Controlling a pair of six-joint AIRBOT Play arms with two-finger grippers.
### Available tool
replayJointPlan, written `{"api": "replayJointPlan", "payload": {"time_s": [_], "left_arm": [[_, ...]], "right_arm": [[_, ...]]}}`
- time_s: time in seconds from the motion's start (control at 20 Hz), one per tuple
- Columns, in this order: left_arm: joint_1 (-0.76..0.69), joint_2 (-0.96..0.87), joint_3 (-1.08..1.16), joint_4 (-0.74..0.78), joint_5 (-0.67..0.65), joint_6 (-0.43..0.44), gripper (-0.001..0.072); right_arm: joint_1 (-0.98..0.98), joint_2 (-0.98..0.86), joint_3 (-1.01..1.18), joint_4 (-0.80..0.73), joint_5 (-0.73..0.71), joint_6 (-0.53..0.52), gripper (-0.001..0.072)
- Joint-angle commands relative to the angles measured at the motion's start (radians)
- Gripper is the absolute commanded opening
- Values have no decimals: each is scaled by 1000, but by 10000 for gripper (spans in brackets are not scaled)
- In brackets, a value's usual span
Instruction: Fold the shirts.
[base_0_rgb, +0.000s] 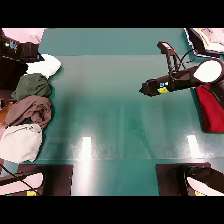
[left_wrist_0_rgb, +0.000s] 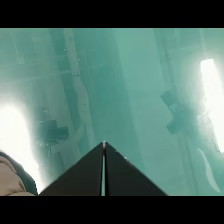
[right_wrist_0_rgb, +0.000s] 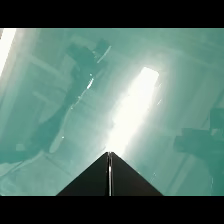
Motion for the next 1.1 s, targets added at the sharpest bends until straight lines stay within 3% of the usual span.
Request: {"api": "replayJointPlan", "payload": {"time_s": [0.0,0.65,0.8,0.85,0.9,0.95,1.05], "left_arm": [[0,-1,0,0,0,1,23],[0,-1,0,-3,2,-4,23],[0,-2,0,-3,91,18,25],[0,-6,0,42,147,15,190],[0,-19,0,100,209,-3,538],[0,-39,0,172,265,-40,594],[1,-111,0,303,330,-67,594]], "right_arm": [[1,-1,0,0,2,0,18],[1,-1,0,0,3,0,18],[1,-1,0,1,4,0,19],[1,-1,1,1,4,0,18],[1,-1,0,1,4,0,18],[1,-1,1,1,5,0,18],[1,-1,0,2,11,0,19]]}}
